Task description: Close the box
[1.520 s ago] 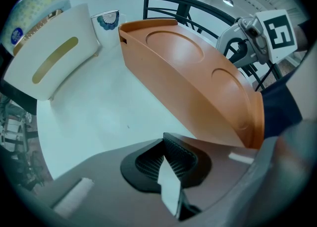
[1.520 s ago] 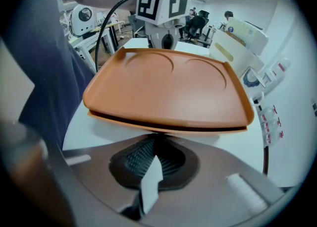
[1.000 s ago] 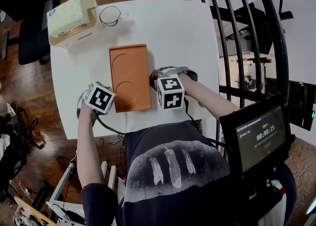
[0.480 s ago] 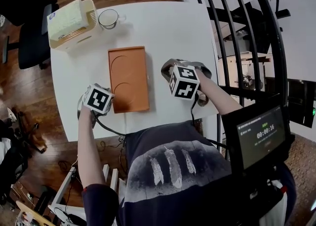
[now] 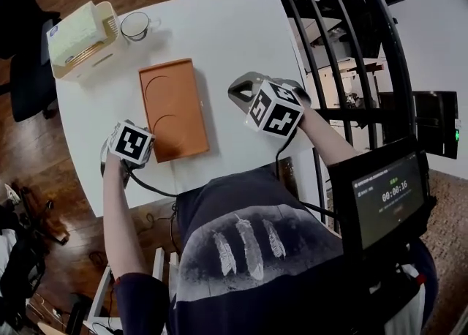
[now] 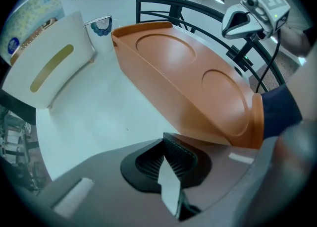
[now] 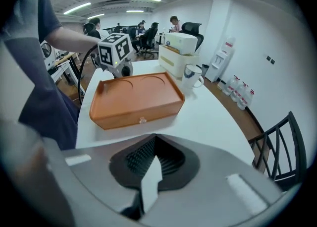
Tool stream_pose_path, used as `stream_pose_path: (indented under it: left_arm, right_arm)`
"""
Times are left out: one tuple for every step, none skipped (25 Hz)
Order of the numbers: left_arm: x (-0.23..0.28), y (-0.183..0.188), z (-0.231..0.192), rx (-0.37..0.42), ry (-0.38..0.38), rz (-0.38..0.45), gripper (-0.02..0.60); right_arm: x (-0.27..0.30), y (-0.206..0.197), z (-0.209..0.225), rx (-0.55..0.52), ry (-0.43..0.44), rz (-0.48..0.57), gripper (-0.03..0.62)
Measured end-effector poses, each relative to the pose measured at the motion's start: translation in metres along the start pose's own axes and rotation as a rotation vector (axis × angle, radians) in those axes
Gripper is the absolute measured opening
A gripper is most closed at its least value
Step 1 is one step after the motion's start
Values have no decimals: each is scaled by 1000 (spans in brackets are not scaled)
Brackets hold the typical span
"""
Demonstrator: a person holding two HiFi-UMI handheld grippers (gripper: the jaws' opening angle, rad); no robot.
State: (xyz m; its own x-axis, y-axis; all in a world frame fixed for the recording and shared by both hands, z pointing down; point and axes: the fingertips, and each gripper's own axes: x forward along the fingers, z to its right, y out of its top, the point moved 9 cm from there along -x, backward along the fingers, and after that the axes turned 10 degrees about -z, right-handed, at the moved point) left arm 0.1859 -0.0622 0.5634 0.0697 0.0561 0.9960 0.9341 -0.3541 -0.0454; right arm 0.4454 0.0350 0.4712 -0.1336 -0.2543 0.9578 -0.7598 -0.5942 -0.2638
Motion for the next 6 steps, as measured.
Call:
stream_pose_path:
  left_arm:
    - [0,-1,1,0,-8,5,15]
    - [0,-2,3,-6,-31,13,15]
    - [1,-3,6,-13,-61,22,15]
    - [2,-3,9,-18,-87,29,15]
    - [3,-3,11,-19,-106,34,15]
    - [4,-3,12,-20,-123,38,15]
  right_arm:
    - [-3,3,-3,2,-3,11,5]
    - [-6,7,-6,-4,-8,15,5]
    - [-7,10,-9,-12,-14,17,5]
    - [-8,13,-11,-19,-20,18,5]
    - [-8,17,-13,-25,-25,19,5]
    - [-9,21,-14,-31,-29,20,5]
